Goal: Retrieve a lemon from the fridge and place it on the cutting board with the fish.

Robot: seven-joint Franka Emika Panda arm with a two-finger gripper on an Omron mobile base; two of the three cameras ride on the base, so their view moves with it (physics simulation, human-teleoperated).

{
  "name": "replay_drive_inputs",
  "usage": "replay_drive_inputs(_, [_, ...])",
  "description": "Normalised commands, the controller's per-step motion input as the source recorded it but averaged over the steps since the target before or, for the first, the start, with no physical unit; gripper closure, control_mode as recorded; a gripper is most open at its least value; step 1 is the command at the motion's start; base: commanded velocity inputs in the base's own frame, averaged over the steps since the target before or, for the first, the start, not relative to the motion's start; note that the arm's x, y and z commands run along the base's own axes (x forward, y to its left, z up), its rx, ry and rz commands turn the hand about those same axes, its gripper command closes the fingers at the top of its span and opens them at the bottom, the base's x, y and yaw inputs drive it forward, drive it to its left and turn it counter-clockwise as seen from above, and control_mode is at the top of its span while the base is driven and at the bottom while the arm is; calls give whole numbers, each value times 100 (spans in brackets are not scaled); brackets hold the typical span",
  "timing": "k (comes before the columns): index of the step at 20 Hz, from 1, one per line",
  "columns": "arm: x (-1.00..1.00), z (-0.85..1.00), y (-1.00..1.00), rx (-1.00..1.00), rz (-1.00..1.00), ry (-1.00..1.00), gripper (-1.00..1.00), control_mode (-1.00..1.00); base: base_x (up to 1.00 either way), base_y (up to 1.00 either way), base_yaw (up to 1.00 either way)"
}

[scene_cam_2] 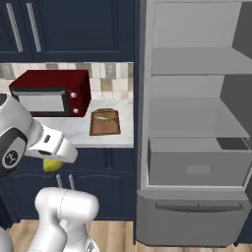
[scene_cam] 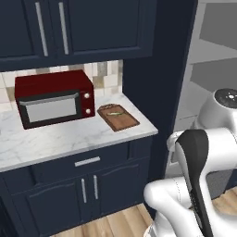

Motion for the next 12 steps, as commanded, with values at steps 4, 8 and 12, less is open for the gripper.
replay_drive_inputs(4, [0, 0, 0, 0, 0, 0, 100, 100, 0, 46, -28])
replay_drive_inputs(8, [0, 0, 0, 0, 0, 0, 100, 100, 43, 55, -29])
replay_drive_inputs(12, [0, 0, 0, 0, 0, 0, 100, 100, 67, 70, -17])
